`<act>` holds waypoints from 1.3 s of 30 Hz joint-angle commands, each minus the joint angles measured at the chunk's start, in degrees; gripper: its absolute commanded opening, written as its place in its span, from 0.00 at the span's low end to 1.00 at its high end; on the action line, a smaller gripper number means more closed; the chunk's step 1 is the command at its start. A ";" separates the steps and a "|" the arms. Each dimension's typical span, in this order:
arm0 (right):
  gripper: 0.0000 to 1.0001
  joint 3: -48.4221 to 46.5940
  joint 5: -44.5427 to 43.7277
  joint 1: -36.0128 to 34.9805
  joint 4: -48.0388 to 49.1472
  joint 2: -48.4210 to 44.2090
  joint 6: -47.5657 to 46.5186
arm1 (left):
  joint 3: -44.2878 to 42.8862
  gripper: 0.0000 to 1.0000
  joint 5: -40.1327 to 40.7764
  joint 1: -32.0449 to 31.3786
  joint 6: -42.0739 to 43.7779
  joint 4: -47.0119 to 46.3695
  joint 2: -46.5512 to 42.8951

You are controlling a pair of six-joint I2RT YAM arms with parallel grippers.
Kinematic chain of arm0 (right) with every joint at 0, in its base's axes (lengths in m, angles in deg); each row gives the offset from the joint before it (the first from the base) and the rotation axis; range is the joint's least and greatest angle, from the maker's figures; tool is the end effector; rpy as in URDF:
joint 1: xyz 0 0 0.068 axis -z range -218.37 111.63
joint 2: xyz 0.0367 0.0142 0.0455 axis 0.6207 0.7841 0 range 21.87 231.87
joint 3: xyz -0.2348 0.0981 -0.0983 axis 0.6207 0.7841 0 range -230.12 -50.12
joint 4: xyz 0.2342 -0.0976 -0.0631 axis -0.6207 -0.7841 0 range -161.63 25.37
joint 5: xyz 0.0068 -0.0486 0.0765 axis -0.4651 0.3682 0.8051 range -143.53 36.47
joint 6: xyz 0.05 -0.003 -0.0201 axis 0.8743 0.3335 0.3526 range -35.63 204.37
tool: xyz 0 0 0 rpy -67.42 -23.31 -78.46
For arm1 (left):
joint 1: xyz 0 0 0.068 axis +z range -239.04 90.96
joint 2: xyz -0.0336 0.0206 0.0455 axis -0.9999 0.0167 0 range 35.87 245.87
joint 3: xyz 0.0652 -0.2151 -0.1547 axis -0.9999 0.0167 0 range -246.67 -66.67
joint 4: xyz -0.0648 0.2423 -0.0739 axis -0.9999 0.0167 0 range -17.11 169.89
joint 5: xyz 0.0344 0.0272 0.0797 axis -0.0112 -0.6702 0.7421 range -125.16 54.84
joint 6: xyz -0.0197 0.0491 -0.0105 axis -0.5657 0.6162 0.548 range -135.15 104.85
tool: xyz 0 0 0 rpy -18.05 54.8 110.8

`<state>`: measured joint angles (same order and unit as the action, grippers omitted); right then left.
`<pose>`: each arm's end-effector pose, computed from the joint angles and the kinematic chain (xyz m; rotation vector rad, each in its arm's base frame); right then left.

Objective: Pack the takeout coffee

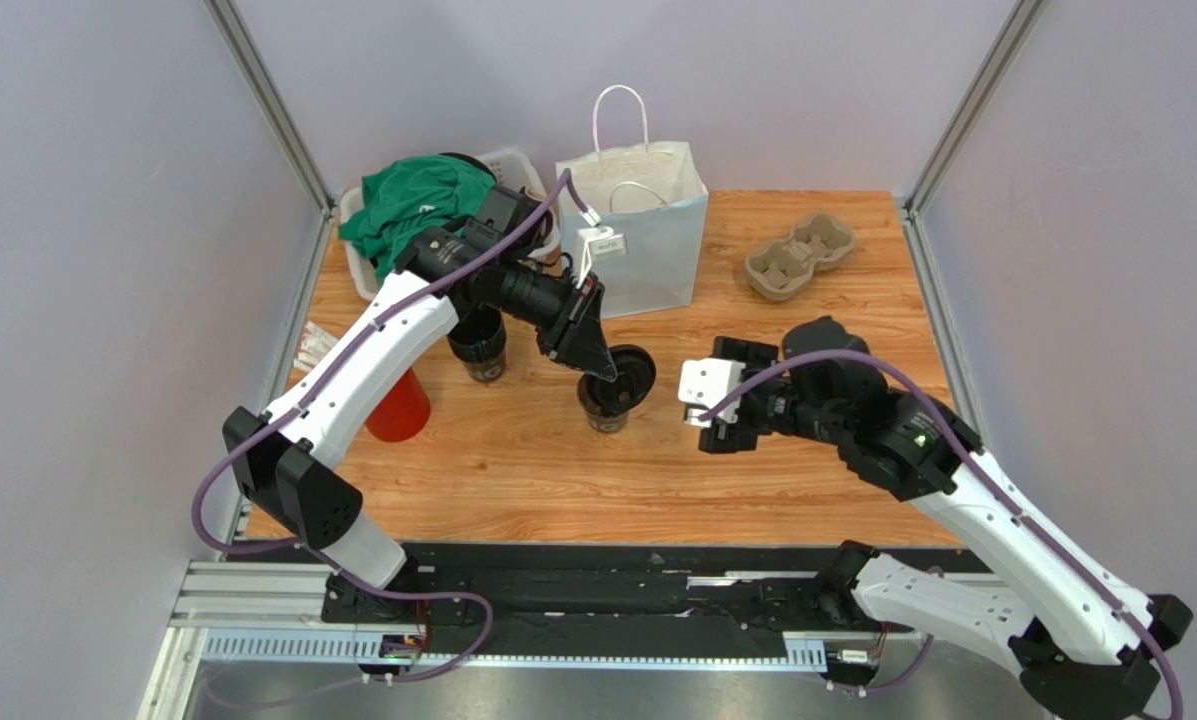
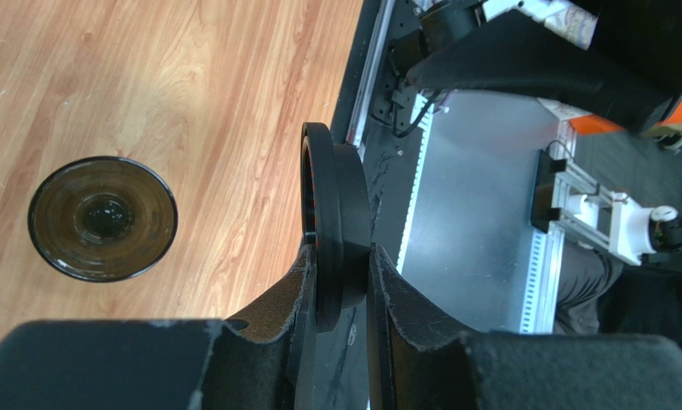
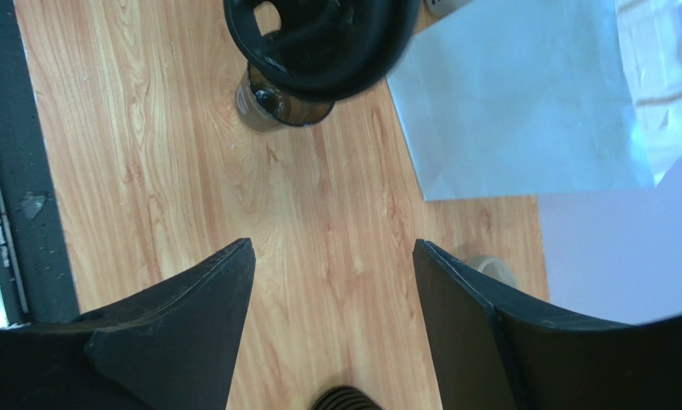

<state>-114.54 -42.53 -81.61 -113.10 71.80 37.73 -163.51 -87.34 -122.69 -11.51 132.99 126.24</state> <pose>0.1137 0.1164 0.3740 -1.5993 1.4465 0.1734 0.2469 -0.1981 0.3876 1.1491 2.1813 -1.3586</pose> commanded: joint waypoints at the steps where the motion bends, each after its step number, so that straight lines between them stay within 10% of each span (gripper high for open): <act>1: 0.70 -0.09 -10.03 -7.88 6.54 2.53 -2.24 | 1.21 0.19 -3.80 0.43 -1.71 -3.23 -0.02; 13: 0.56 -0.09 -10.92 -20.30 6.80 5.53 -1.71 | -2.47 0.18 -4.68 0.87 -1.79 -2.26 9.21; 39: 0.46 13.26 -19.79 -22.50 28.25 7.99 -2.32 | -1.60 0.15 -6.53 0.87 0.49 -1.56 7.37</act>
<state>-102.43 -60.10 -103.62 -90.41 79.82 36.07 -164.97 -91.87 -122.01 -12.63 131.79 136.03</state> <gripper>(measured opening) 0.479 0.281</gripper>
